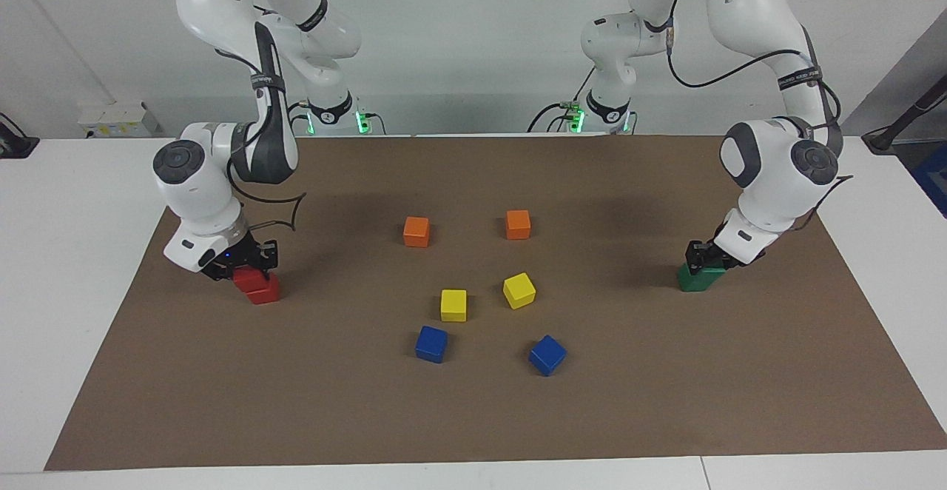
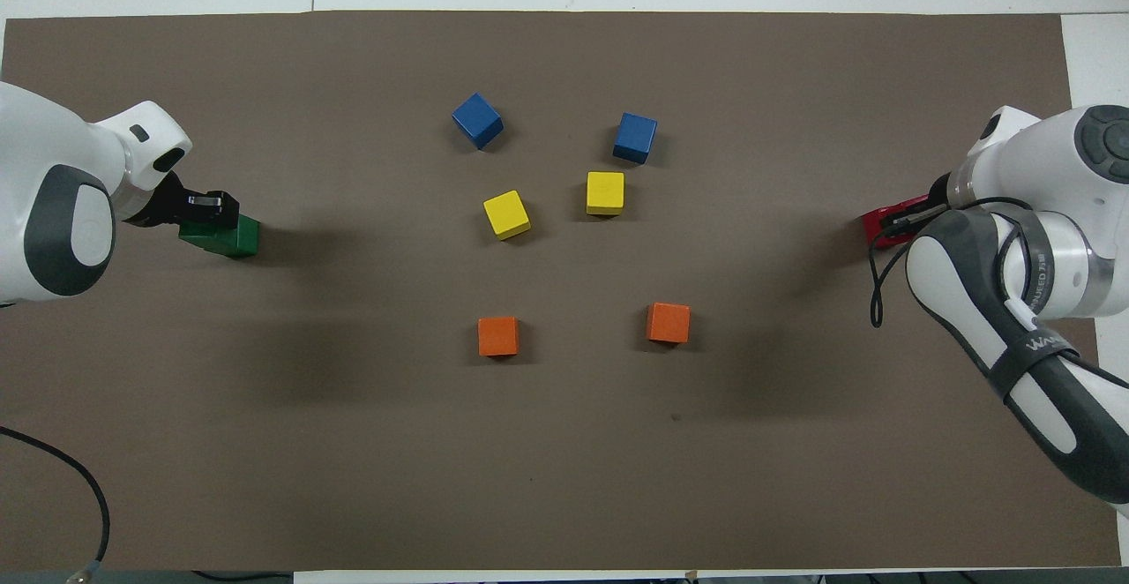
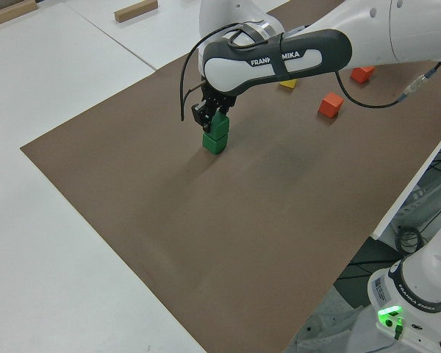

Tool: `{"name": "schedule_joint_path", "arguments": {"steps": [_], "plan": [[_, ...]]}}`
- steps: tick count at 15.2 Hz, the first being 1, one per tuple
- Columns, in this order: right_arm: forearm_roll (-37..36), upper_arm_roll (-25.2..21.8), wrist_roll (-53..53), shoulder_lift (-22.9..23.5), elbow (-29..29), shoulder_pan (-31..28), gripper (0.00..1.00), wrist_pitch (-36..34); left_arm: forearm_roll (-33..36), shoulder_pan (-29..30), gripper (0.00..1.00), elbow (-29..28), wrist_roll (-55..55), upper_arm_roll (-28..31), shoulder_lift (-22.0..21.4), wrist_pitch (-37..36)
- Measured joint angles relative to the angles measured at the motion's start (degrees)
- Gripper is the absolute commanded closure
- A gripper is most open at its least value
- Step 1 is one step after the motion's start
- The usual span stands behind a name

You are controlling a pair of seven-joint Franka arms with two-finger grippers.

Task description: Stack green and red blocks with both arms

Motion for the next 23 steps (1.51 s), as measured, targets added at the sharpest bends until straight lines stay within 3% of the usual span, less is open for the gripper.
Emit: {"name": "schedule_joint_path", "arguments": {"steps": [1,2,9,10,12,13,15,16,23], "plan": [[0.0,0.0,0.3,0.0,-0.1,0.0,1.00,0.0,0.0,0.2,0.02,-0.2,0.1,0.0,-0.1,0.0],[0.0,0.1,0.6,0.0,-0.3,0.0,1.00,0.1,0.0,0.3,0.00,-0.3,0.2,0.0,-0.2,0.0],[0.0,0.0,1.1,0.0,-0.9,0.0,1.00,1.8,0.0,0.3,0.00,-1.0,0.2,0.0,-0.3,0.4],[0.0,0.0,1.3,0.0,-0.9,0.0,0.88,1.9,0.0,0.3,0.00,-1.0,0.2,0.0,-0.3,0.4],[0.1,0.0,2.2,-0.1,-1.0,0.0,0.29,1.9,0.0,0.4,0.00,-1.0,0.2,0.0,-0.5,0.4],[0.1,0.0,2.5,-0.1,-1.0,-0.1,0.08,1.9,0.0,0.4,0.00,-0.8,0.2,0.0,-0.8,0.2],[0.6,0.0,2.7,-0.1,-1.1,-0.1,0.06,1.9,0.0,0.5,0.00,0.1,0.2,0.0,-2.4,-1.9],[1.1,0.0,2.7,-0.1,-1.2,-0.1,0.00,1.9,0.0,0.5,0.00,0.8,0.2,0.0,-3.6,-3.7],[1.6,0.0,2.7,-0.3,-0.8,-0.1,0.00,1.6,0.0,0.5,0.00,3.0,0.2,-0.2,-15.9,-19.3]]}}
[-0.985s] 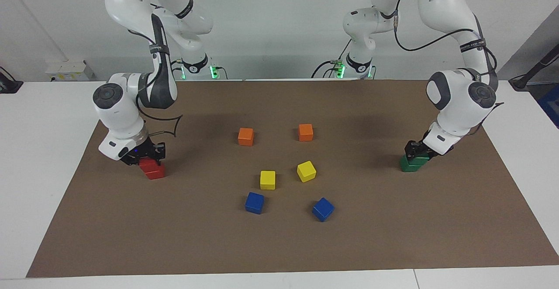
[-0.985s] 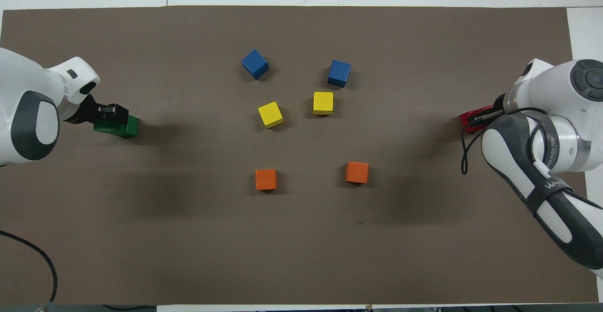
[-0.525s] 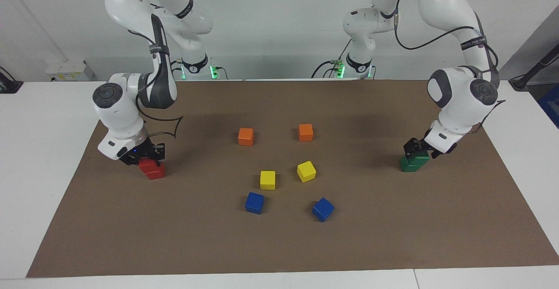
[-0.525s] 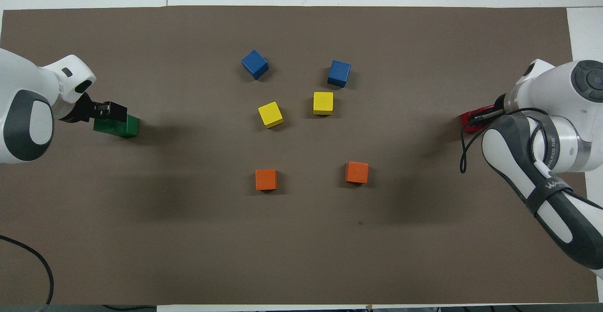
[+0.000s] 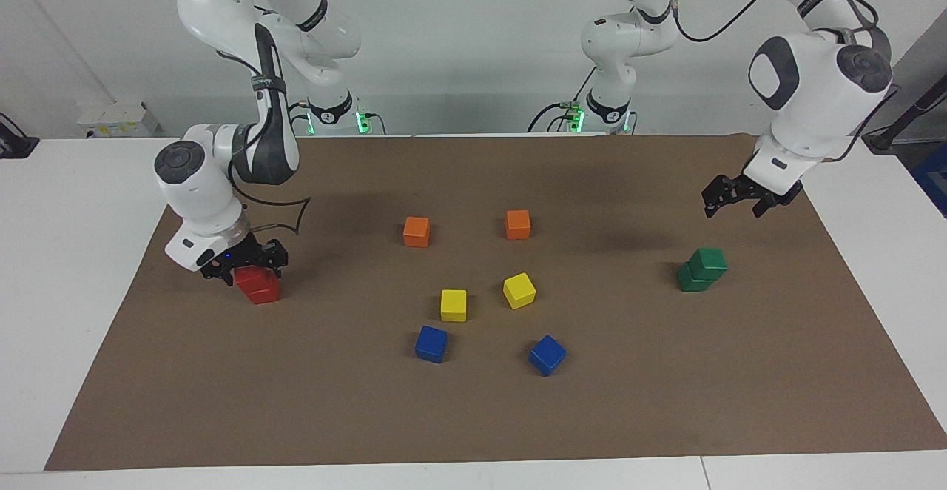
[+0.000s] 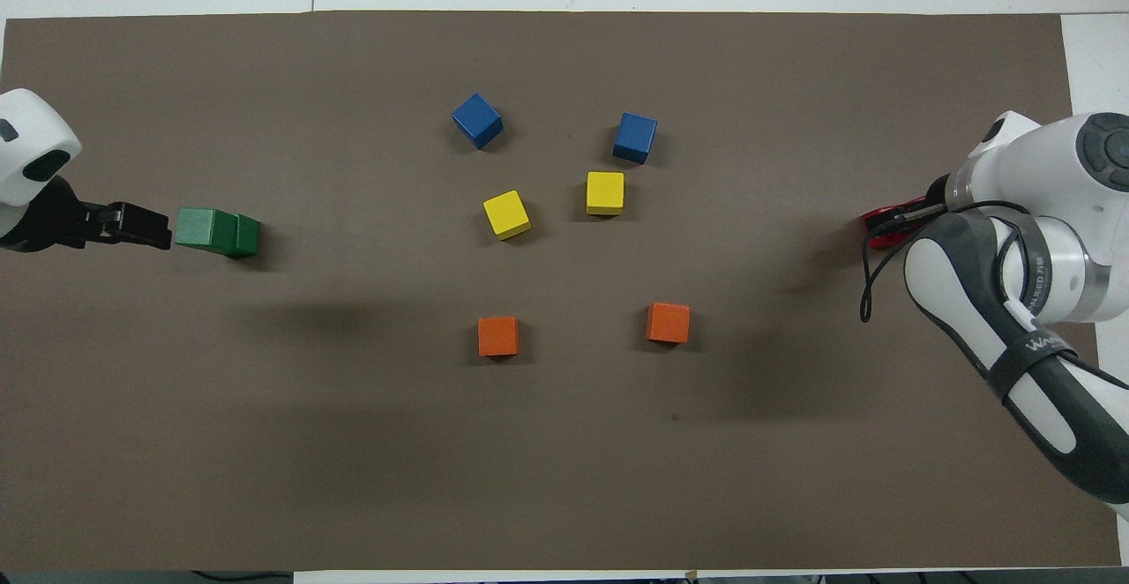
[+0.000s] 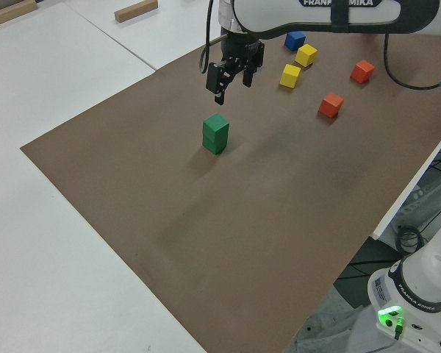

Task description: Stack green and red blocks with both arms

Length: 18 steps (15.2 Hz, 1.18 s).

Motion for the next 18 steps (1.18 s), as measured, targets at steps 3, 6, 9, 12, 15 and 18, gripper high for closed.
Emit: {"name": "schedule_joint_path", "arguments": {"steps": [3,6,9,12,15,18], "plan": [[0.0,0.1,0.0,-1.4,3.8,0.2,0.00,-7.0,0.0,-0.1,0.00,0.7,0.0,-0.1,-3.7,-5.3],[0.0,0.3,0.0,-4.1,9.5,0.2,0.00,-15.4,0.0,-0.4,0.00,1.7,0.0,-0.2,-4.3,-7.8],[0.0,0.4,0.0,-8.0,11.1,0.2,0.00,-19.4,-0.2,-0.7,0.00,2.2,-0.4,-0.5,-4.2,-8.2],[0.0,0.4,0.0,-11.9,11.2,0.2,0.00,-24.4,-0.4,-2.7,0.00,6.4,-0.9,-0.5,-2.9,-10.5],[0.1,0.5,0.0,-15.3,12.4,0.2,0.00,-30.4,-0.4,-4.0,0.00,8.9,-2.7,-0.5,-0.1,-11.2],[1.3,0.5,1.0,-15.7,18.7,0.2,0.00,-41.7,-0.4,-5.1,0.00,9.6,-7.9,-0.5,1.6,-11.2]]}}
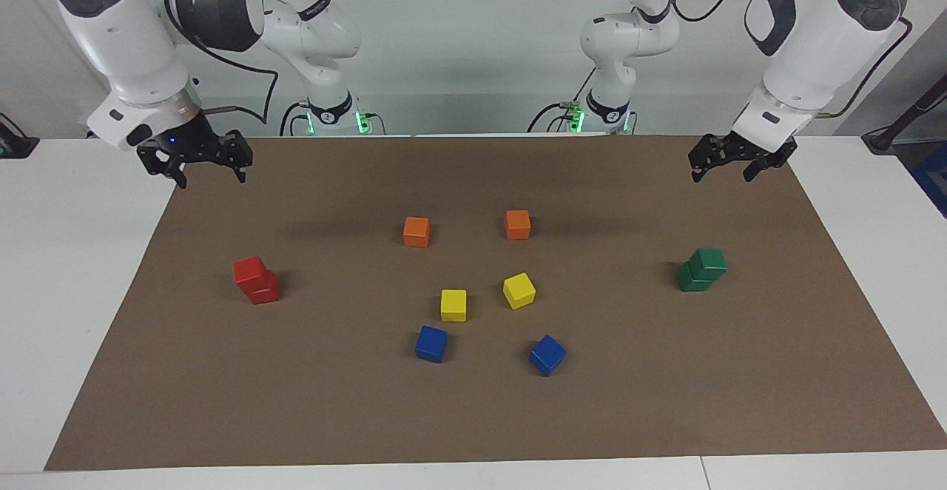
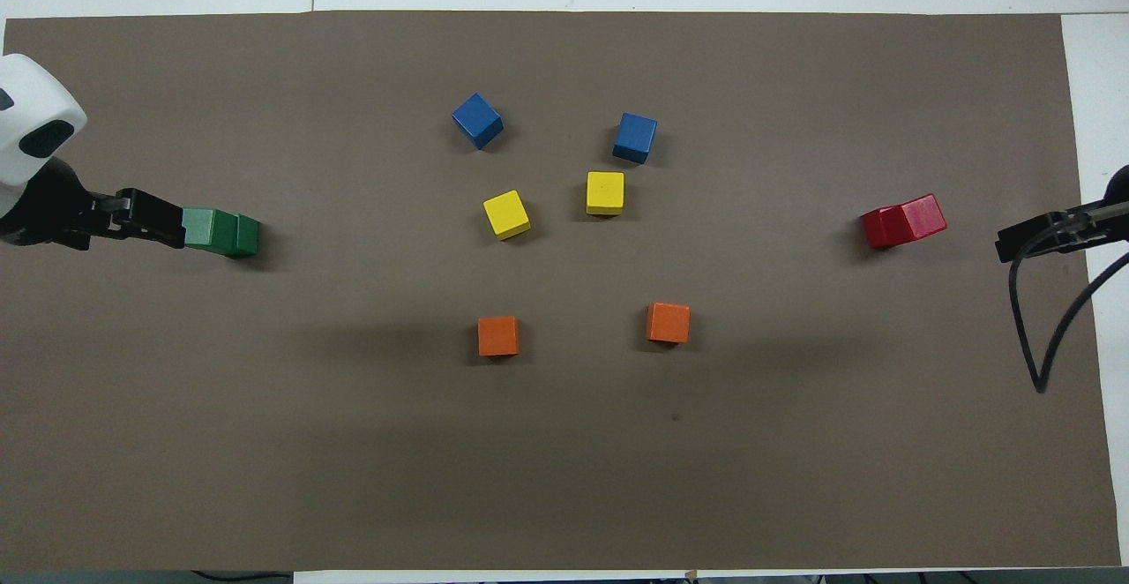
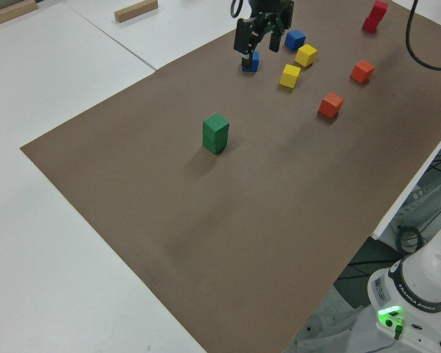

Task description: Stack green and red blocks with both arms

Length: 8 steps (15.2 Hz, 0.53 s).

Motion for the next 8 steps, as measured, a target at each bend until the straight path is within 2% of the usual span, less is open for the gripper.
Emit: {"name": "schedule_joint_path", "arguments": {"steps": [2,8], "plan": [[2.0,0.0,0.8,0.2,3.2,-0.1,0.00,-3.8,0.0,0.2,0.00,0.1,-0.4,0.3,-0.1,-0.1],[3.5,0.1,4.9,1.1,5.3,2.3,0.00,-4.0,0.0,0.8,0.00,0.2,0.2,1.9,-2.1,-3.9]]}}
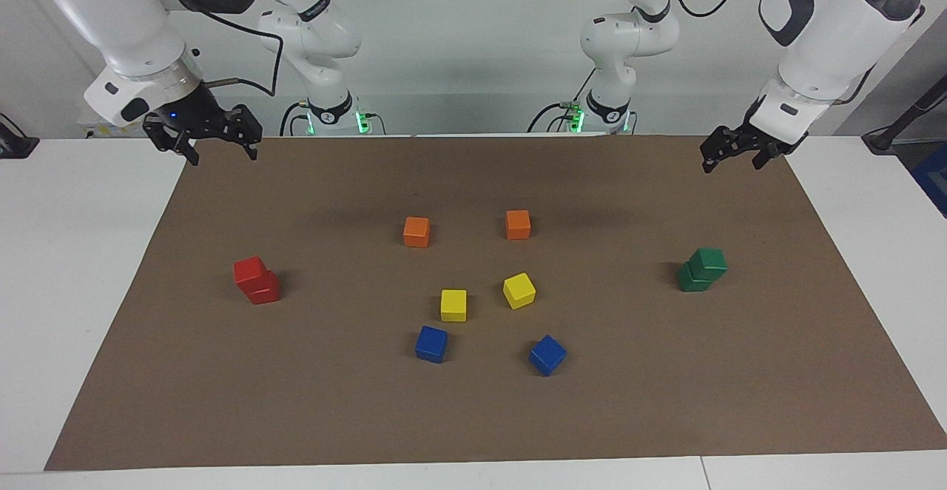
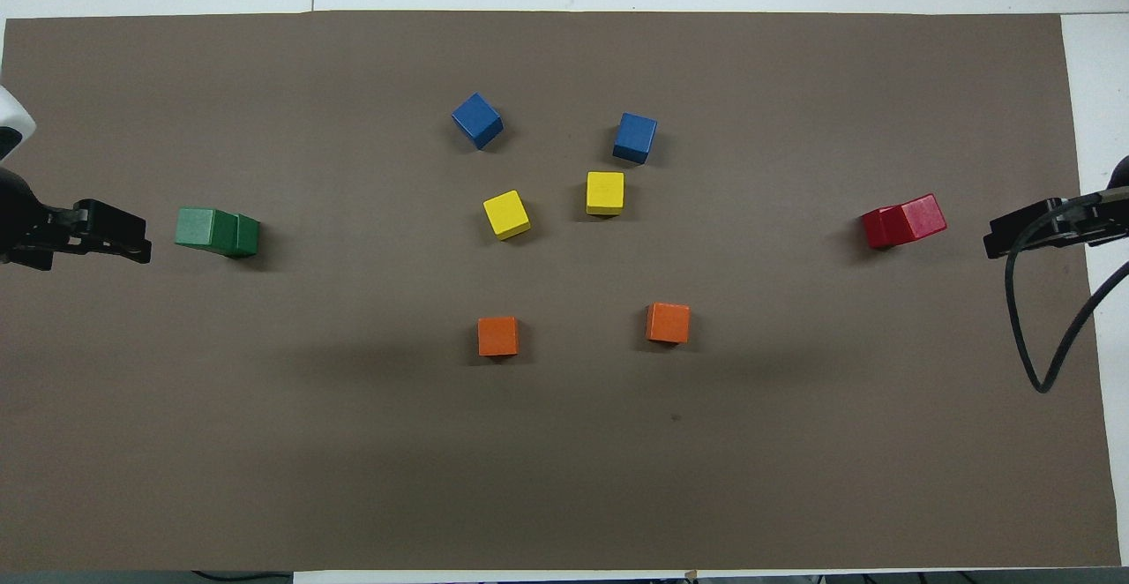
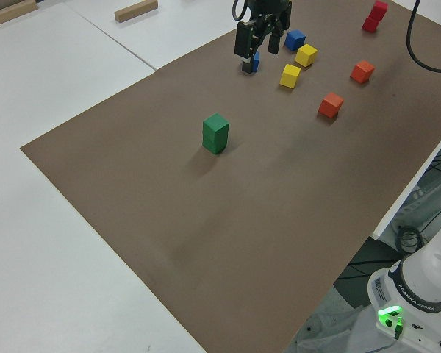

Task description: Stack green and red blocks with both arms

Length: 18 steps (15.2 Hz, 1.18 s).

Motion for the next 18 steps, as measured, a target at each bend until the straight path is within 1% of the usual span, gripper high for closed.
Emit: {"name": "schedule_joint_path", "arguments": {"steps": [5,8,11,18], "plan": [[0.0,-0.1,0.3,-2.5,-0.6,0.1,0.00,-0.7,0.0,-0.2,0.00,0.0,0.0,-0.1,-0.2,-0.1],[0.0,-0.3,0.7,-3.2,-2.6,0.1,0.00,-0.7,0.0,-0.3,0.00,0.6,0.0,-0.3,-0.2,0.6],[0.0,-1.0,0.8,-3.3,-3.3,0.0,0.00,-0.5,0.0,-0.5,0.00,1.0,0.0,-1.0,-0.4,0.4],[-0.1,-1.2,0.8,-3.6,-3.3,0.0,0.00,4.0,0.0,-0.6,0.00,1.0,0.0,-0.8,-0.4,0.6]]}}
